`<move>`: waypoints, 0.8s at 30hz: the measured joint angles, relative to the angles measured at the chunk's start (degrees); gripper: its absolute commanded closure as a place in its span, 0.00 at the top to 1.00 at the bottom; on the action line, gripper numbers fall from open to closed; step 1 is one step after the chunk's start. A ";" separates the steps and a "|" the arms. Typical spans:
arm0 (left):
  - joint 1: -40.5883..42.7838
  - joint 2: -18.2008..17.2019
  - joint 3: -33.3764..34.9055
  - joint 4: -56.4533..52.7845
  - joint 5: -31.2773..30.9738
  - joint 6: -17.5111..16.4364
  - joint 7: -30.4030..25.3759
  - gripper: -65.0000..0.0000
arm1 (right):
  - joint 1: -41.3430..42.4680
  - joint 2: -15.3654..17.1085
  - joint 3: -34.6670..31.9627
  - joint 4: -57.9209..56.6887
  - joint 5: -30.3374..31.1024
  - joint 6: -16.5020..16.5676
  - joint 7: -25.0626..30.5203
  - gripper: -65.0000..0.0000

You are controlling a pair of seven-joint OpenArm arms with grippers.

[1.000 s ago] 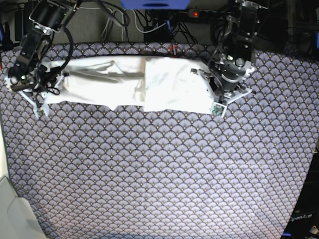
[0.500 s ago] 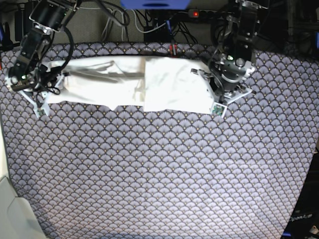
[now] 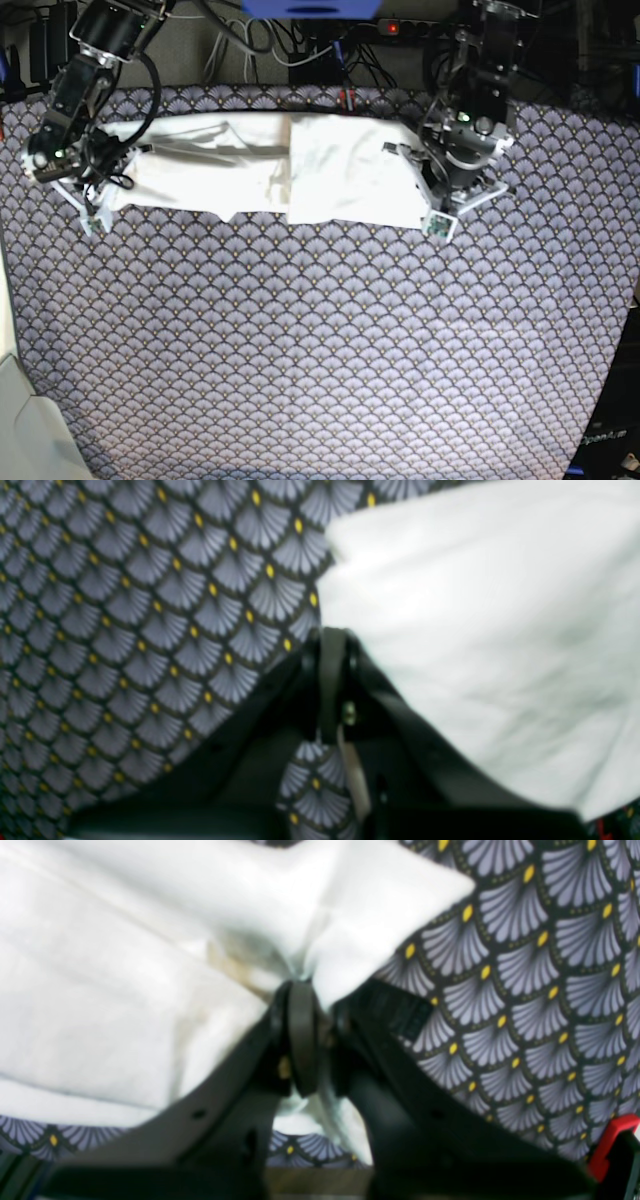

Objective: Fold the T-shirt properly
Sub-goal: 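Release the left gripper and regrasp the strip ends with both grippers, then fold the right gripper's end over onto the middle toward the left gripper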

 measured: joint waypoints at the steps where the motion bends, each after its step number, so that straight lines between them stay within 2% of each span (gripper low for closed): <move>1: -0.17 0.00 0.00 1.05 0.02 -0.02 0.00 0.01 | -0.02 -0.02 0.00 0.50 0.00 0.00 -0.24 0.00; 6: -0.11 0.17 -2.38 5.40 -0.26 -0.04 -0.17 0.01 | -0.48 -0.68 -0.31 9.90 0.37 -0.04 -1.09 0.00; 12: 0.24 -0.83 -6.75 1.05 -0.02 -0.04 -0.48 0.01 | -3.08 -0.63 -4.37 17.73 0.11 0.00 -2.84 0.00; 16: 0.83 -1.36 -6.71 -3.58 -0.24 -0.07 0.33 0.01 | -4.02 -2.40 -5.49 18.99 -0.22 0.00 -2.75 0.00; 24: 0.24 -0.90 -6.34 -8.13 -0.44 -0.02 -1.29 0.01 | -5.57 -3.15 -10.38 20.68 -0.42 -0.02 -2.75 0.00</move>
